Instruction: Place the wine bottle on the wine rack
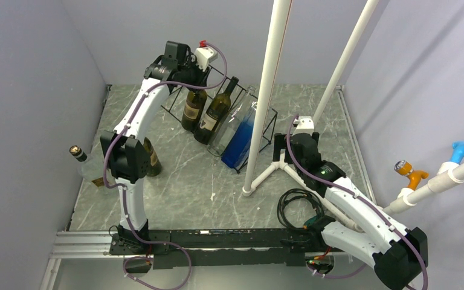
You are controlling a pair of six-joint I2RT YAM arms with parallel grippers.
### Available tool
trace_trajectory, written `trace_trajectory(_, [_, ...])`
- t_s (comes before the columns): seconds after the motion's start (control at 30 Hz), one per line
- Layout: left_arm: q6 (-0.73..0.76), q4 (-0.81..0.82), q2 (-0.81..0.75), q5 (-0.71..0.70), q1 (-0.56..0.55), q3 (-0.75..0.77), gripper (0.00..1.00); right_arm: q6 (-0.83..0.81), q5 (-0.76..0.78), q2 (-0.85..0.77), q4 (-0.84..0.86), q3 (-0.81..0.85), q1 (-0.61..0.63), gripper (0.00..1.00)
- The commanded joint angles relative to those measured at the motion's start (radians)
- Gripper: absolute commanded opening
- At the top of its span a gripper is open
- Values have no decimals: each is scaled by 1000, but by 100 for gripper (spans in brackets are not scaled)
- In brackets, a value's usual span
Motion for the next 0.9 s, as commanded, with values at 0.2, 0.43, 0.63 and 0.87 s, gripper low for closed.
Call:
trace_trajectory(0.2, [-32, 19, 55, 85, 30, 140, 0, 13, 0, -6, 45, 16, -1, 100])
trace_trajectory(0.43, [-36, 29, 85, 122, 36, 125, 0, 13, 5, 1, 39, 14, -1, 100])
trace_trajectory(0.63, [-27, 20, 123, 108, 38, 151, 0, 5, 11, 12, 45, 13, -1, 100])
trace_trajectory(0.87, [-49, 96, 125, 96, 38, 91, 0, 1, 5, 51, 63, 18, -1, 100])
